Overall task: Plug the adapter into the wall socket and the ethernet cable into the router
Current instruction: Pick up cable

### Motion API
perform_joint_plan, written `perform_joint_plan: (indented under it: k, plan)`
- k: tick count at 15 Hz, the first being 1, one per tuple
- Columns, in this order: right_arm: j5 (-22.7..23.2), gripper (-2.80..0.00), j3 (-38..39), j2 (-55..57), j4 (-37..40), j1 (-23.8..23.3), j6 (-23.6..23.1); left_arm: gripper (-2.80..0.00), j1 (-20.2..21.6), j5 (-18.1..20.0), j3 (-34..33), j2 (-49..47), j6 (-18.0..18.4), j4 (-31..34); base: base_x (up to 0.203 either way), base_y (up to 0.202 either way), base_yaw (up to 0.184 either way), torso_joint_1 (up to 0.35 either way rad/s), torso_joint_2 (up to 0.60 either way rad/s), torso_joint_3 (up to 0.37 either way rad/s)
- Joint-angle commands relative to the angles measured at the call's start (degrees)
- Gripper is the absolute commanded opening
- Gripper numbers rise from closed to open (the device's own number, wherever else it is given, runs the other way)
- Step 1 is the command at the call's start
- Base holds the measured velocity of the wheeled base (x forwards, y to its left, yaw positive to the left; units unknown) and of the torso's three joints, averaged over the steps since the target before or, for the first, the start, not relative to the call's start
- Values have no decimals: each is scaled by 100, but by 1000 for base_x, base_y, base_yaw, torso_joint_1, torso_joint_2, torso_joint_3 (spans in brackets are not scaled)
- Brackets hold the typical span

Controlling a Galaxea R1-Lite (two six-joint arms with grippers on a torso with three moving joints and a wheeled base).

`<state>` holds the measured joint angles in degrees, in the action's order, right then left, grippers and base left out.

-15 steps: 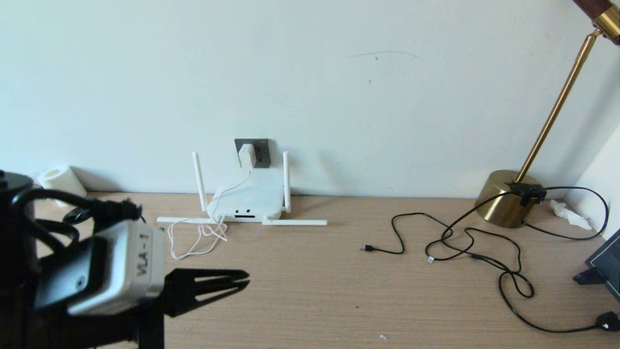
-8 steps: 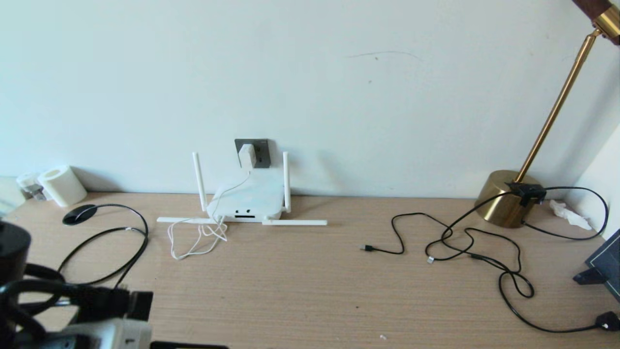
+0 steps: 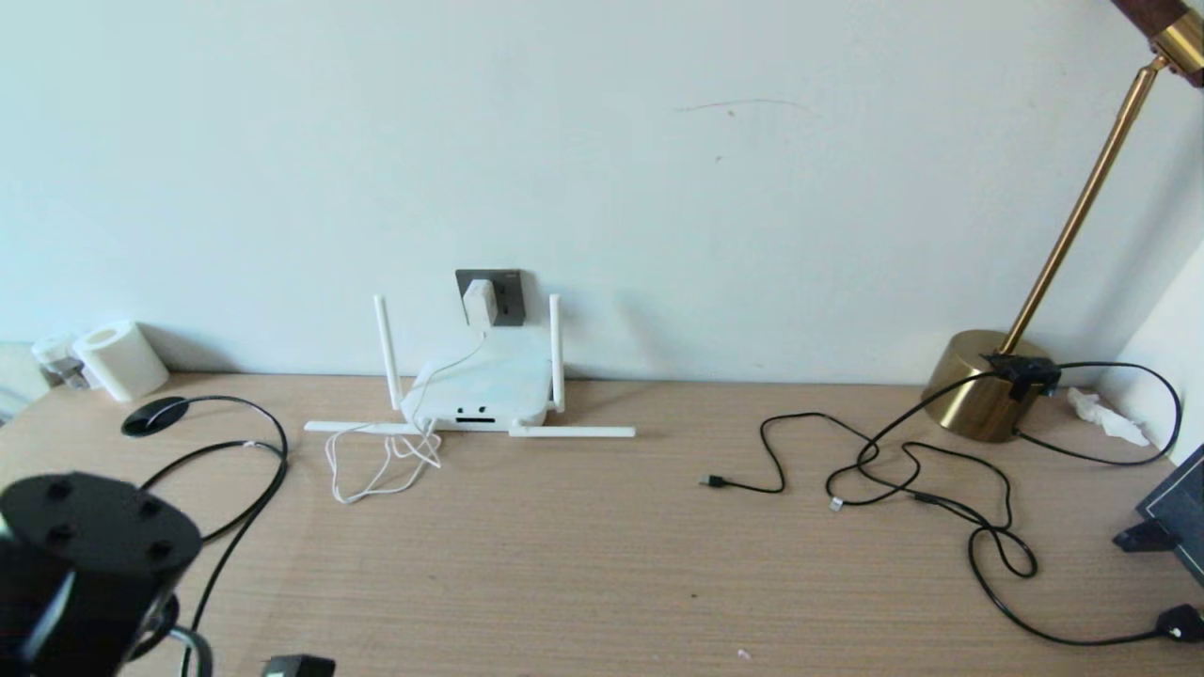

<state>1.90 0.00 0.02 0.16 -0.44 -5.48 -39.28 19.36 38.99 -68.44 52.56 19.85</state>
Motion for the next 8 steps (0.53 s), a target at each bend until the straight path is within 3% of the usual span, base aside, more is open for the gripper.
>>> perform_joint_plan:
  k: [1, 8]
  plan:
    - [3, -280, 0, 6, 2, 0, -6, -280, -1, -76, 27, -325, 42, 3, 0, 0, 0, 0, 0, 0]
    - [3, -280, 0, 6, 2, 0, -6, -280, -1, -123, 38, -658, 44, 2, 0, 0, 0, 0, 0, 0]
